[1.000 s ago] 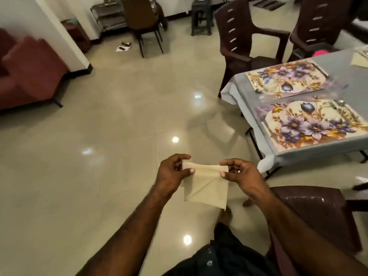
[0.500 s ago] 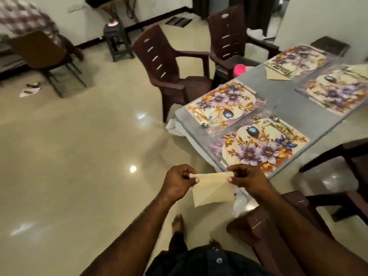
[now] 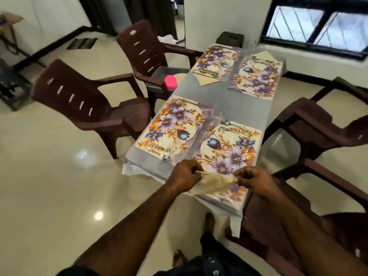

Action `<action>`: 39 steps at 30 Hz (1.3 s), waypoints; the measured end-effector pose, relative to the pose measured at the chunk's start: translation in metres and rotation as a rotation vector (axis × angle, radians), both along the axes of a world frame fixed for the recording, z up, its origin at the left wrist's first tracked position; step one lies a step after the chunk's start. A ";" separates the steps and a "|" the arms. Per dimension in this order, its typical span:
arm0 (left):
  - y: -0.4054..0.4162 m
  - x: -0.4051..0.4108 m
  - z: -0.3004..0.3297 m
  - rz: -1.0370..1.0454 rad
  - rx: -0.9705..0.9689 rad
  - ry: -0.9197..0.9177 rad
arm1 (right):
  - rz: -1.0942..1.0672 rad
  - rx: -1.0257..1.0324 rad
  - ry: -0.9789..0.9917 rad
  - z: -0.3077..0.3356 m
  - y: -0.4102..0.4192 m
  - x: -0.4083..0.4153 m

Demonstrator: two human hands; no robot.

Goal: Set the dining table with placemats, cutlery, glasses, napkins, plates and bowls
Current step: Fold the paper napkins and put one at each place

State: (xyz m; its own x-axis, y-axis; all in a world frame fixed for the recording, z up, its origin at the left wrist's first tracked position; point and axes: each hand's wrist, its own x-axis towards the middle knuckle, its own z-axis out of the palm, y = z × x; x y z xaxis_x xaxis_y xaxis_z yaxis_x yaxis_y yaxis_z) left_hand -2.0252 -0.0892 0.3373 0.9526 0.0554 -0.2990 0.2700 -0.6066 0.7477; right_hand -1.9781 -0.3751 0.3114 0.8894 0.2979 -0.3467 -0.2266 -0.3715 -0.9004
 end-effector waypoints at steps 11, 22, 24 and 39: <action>-0.014 0.141 0.002 -0.106 -0.089 0.072 | 0.101 0.025 0.130 -0.030 -0.004 0.114; -0.032 0.218 0.002 -0.227 -0.222 -0.031 | 0.114 0.055 0.021 -0.018 -0.008 0.162; -0.037 0.233 0.004 -0.206 -0.301 0.030 | 0.072 0.175 0.101 -0.023 -0.004 0.166; -0.041 0.220 -0.037 0.325 -0.771 0.509 | -0.617 0.548 0.509 -0.023 0.012 0.167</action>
State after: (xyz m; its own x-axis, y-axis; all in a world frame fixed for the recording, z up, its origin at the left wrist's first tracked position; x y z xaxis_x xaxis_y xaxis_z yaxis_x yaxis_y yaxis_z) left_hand -1.8050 -0.1300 0.2998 0.6729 -0.0905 -0.7342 0.7374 0.1603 0.6562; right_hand -1.8108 -0.3626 0.2879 0.7251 0.0639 -0.6857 -0.6516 0.3859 -0.6530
